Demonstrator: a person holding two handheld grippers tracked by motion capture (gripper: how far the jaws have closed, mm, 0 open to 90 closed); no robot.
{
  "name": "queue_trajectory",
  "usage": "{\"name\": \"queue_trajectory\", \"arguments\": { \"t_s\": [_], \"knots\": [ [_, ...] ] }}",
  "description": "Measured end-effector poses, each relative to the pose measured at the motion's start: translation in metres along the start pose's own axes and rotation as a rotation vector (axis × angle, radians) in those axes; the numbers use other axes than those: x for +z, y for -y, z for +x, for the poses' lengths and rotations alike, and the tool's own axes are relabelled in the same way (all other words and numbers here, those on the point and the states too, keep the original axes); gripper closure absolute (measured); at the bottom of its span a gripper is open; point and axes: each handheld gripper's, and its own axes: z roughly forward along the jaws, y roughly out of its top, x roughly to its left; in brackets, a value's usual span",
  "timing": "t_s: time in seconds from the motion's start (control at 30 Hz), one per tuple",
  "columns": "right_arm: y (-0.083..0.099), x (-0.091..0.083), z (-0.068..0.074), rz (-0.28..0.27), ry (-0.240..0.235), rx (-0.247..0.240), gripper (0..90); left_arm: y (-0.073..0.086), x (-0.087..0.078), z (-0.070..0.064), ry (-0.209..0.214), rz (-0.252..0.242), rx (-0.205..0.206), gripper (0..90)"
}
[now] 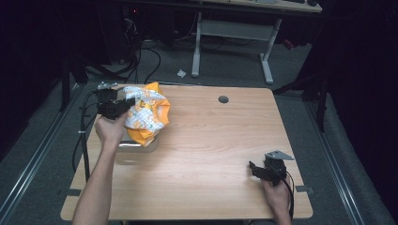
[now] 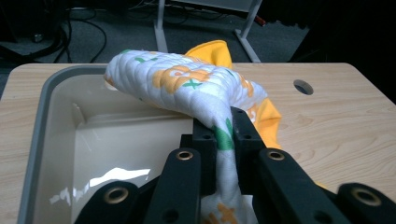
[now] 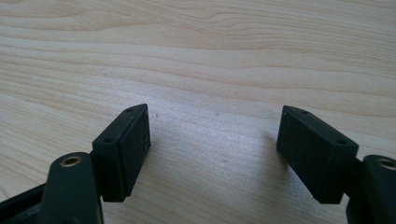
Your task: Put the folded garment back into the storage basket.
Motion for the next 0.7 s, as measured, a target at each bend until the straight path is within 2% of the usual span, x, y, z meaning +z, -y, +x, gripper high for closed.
{"name": "queue_trajectory", "arguments": {
  "t_s": [0.2,0.37,0.47,0.7],
  "knots": [
    [0.000,0.000,0.000,0.001,0.000,0.003,26.2,0.002,0.003,0.007,-0.024,0.000,0.003,83.2],
    [0.000,0.000,0.000,0.000,0.000,0.000,26.2,0.009,0.011,0.016,-0.050,0.005,-0.023,83.2],
    [0.000,0.000,0.000,0.000,0.000,0.000,26.2,0.013,0.012,0.020,-0.060,0.009,-0.023,83.2],
    [0.000,0.000,0.000,0.000,0.000,0.000,26.1,0.017,0.018,0.025,-0.067,0.025,-0.020,83.2]
  ]
}}
